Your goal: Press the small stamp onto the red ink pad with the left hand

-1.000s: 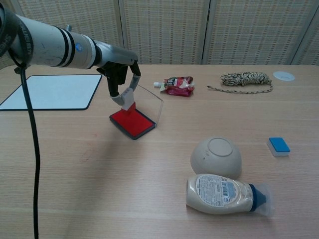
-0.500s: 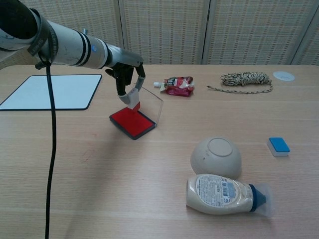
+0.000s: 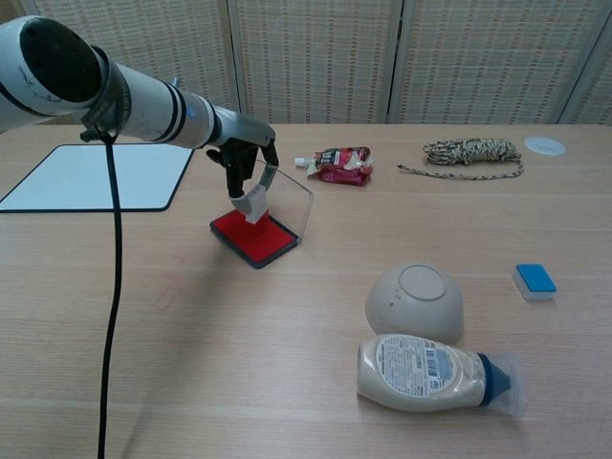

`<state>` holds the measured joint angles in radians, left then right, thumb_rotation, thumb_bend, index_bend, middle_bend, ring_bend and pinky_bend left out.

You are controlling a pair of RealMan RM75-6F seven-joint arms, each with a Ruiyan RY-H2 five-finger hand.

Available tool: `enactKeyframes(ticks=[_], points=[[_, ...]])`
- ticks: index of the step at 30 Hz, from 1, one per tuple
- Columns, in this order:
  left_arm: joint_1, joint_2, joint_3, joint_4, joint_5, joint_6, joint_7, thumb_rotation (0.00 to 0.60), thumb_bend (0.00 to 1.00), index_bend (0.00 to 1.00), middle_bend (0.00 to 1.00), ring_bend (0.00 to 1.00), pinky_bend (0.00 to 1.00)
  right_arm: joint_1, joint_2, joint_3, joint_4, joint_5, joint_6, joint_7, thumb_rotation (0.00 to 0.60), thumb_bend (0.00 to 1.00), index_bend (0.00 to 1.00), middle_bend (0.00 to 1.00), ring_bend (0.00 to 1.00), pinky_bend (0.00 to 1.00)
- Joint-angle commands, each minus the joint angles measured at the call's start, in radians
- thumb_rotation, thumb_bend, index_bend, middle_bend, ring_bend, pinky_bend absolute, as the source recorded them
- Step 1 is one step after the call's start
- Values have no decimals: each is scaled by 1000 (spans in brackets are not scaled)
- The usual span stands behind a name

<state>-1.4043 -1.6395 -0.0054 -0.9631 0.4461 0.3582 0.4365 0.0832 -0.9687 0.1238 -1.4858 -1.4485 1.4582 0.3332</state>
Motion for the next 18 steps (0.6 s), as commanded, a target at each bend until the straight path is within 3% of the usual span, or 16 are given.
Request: enactKeyframes(ticks=[1,18], points=[[1,-10,9,15,14,-9,-20,600,422,777,1000,918,940,1,1,-1,0,-2,-1,1,600,294,0,0,0,0],[10,-19,38,22,81,0,-108,600,422,777,1000,919,940,-13,1,-4,-5,-12,28,0,600,294,0,0,0,0]])
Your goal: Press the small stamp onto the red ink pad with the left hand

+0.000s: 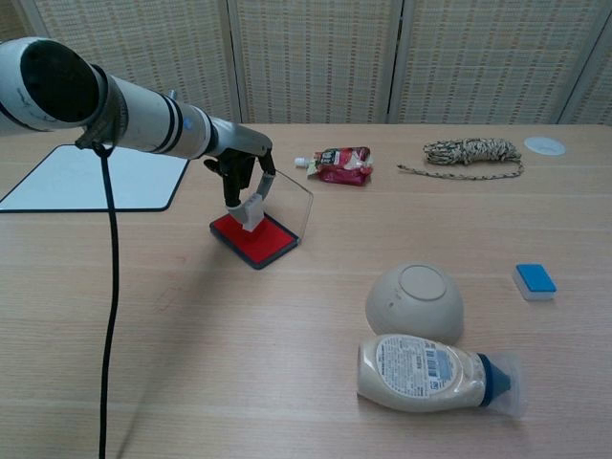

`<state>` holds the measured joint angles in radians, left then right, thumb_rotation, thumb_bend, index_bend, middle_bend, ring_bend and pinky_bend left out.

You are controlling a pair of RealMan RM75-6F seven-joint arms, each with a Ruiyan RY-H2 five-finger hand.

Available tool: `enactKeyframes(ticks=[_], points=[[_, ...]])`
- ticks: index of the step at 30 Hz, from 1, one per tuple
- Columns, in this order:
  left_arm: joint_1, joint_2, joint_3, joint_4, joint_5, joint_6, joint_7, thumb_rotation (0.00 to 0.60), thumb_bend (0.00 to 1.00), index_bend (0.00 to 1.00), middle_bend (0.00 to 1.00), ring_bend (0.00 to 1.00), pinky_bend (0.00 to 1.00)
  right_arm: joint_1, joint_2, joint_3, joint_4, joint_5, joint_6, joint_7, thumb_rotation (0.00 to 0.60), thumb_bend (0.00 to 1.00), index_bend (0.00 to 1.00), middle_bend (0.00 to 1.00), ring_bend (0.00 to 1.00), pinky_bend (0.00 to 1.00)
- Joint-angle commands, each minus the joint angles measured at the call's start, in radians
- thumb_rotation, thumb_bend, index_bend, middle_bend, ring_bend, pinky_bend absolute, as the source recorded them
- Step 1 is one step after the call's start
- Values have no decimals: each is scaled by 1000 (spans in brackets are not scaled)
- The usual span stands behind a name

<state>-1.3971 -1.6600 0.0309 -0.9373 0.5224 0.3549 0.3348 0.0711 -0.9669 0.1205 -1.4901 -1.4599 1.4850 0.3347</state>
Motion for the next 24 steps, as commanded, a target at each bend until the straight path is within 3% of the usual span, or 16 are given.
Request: enactKeyframes(ticks=[1,12,24], points=[[4,2,1,-6,8,4,-12,600,422,777,1000,919,940,-2,0,-1,-2,-2,5,-3,600,294,0,0,0,0],[22,32,-9,-68,44,45,-51,600,422,777,1000,919,940,-15,0,-2,-8,-10,30,-4,600,293,0,0,0,0],[2,191,9,-356,-18,229,33,600,422,777,1000,919,940,-23,-2,-4,-5,-25,54,-1,600,293,0,0,0,0]])
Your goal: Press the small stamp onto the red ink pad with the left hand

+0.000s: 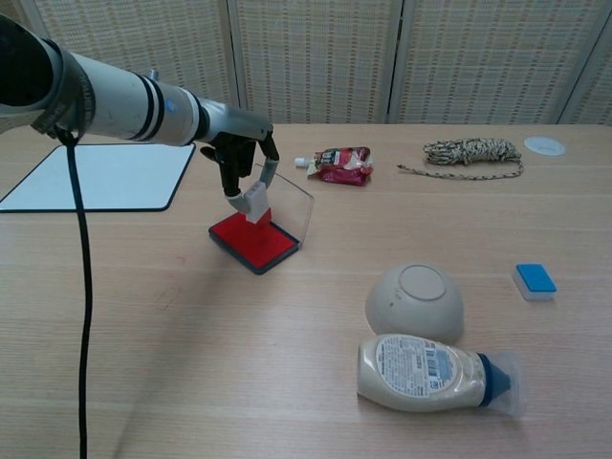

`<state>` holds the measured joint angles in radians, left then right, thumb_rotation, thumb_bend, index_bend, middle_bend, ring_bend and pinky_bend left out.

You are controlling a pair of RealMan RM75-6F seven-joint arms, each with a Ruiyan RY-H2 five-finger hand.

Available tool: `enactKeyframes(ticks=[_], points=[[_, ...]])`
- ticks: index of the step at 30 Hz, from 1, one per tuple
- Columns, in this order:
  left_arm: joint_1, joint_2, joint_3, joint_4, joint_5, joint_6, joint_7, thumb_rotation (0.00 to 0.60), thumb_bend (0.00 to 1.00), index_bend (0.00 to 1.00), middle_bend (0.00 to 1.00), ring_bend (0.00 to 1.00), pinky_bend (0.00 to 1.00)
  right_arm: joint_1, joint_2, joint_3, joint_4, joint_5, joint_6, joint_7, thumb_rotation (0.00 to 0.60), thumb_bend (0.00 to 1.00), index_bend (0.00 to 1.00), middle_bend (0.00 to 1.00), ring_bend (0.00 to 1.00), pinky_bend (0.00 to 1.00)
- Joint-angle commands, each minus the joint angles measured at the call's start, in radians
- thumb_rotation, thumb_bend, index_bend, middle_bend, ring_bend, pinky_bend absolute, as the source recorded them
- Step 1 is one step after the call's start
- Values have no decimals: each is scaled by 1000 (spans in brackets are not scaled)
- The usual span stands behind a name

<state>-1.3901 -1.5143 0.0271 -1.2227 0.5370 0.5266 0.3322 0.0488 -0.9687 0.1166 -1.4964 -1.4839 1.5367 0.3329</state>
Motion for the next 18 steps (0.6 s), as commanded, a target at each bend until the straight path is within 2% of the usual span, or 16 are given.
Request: enactKeyframes(ticks=[1,10,18], points=[[-3,54,17,-91,-41,73,44,600,422,777,1000,919,940,-1,-1,0,2,-1,3,1,600,293,0,0,0,0],[36,120,32,-247,-83,201,100,600,422,775,1000,919,940,6,-2,-9,-2,-23,-5,-12,600,294,0,0,0,0],[103,121,46,-315,-39,302,132,600,422,773,1000,919,940,6,-6,-15,1,-39,4,-15,600,294,0,0,0,0]])
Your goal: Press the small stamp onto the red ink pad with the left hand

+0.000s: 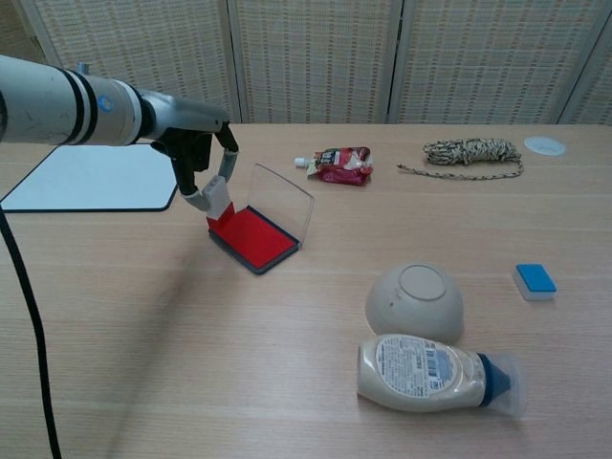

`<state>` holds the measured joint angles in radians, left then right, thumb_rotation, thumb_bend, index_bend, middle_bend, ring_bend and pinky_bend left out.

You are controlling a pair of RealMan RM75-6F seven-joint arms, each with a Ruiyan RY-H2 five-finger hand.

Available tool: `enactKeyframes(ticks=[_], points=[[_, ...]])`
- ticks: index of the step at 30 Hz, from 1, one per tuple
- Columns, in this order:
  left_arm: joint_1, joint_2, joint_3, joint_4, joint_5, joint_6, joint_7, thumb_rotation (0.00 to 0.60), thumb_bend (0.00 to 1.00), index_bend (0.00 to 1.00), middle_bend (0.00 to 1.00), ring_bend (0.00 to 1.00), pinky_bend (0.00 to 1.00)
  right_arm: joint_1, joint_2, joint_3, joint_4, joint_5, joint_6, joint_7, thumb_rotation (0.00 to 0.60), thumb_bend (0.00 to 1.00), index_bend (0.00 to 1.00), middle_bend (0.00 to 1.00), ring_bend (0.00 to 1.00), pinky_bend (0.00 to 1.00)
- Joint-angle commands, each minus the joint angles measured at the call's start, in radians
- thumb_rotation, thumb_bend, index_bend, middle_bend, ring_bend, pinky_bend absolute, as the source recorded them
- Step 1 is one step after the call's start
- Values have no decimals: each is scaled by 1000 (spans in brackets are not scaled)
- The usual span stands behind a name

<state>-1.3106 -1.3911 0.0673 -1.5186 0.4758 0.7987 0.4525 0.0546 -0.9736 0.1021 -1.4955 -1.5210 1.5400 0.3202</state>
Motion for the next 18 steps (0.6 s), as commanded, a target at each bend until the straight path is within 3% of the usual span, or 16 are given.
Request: enactKeyframes(ticks=[1,4,18], points=[[36,-8,9,-25,37,49,18,600,422,772,1000,919,940,1,-2,-2,-1,-4,1,-6,600,294,0,0,0,0],[66,-29,13,-24,65,76,29,600,422,772,1000,919,940,0,-4,-5,-4,-10,5,-15,600,294,0,0,0,0],[123,-95,-19,73,94,8,41,600,420,761,1000,919,940,-3,-2,-5,-3,-6,11,-9,600,294,0,0,0,0]])
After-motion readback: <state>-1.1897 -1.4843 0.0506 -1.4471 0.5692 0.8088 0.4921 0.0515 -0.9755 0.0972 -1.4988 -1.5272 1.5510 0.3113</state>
